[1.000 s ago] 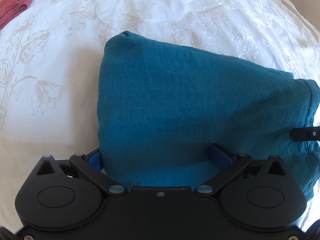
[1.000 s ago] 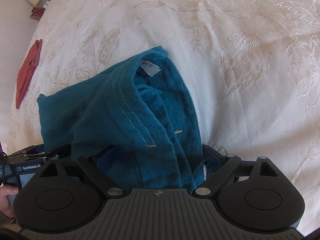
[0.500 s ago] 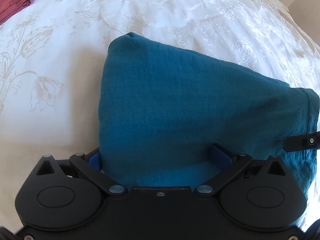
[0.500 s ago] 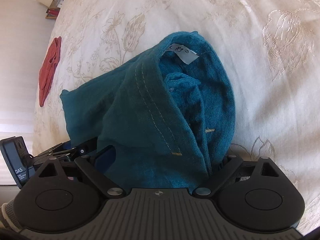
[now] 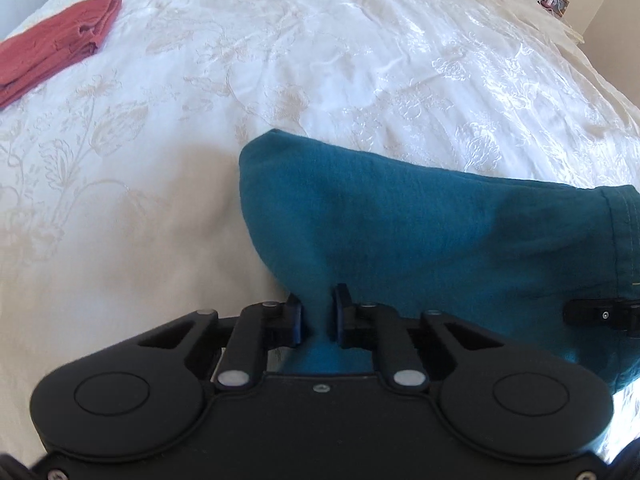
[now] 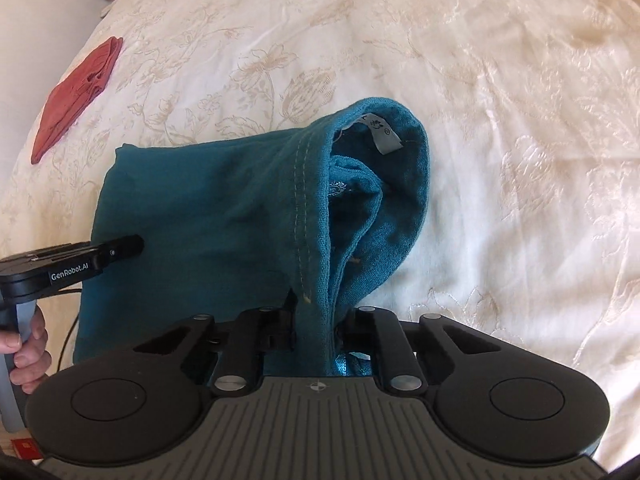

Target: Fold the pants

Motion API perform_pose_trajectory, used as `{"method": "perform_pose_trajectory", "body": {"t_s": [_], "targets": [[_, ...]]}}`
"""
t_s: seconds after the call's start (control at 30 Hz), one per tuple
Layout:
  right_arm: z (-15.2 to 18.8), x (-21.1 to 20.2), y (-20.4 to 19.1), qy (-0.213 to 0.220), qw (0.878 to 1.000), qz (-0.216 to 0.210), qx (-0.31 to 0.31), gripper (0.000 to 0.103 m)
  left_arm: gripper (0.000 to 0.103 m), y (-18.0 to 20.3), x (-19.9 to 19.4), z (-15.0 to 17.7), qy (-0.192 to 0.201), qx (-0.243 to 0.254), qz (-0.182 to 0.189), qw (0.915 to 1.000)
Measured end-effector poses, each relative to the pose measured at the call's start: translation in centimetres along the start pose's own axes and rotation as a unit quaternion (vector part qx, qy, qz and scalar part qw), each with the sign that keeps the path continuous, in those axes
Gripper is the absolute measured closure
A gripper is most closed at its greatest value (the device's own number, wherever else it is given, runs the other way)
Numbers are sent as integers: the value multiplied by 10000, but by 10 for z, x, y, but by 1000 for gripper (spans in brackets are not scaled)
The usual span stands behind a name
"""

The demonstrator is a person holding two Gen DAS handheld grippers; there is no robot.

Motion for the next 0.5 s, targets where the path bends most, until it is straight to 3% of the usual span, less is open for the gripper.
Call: {"method": "perform_pose_trajectory", "body": {"t_s": [0.17, 0.5], "targets": [[-15, -13, -16, 435, 9970, 312, -559, 89, 91, 4, -18, -21, 487, 5, -125, 9987], [-80, -37, -19, 1348, 9888, 90, -642, 90, 91, -5, -26, -102, 1298, -315, -143, 9909]]}}
Point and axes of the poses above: each gripper's, at about its wrist camera, not at the fingertips, and x roughly the way its jaws point, y to its right, z to its underside, the point moved 2 cm from there along x, roughly the way its jaws point, and after that the axes turned 9 degrees about -z, right-handed, at the moved point
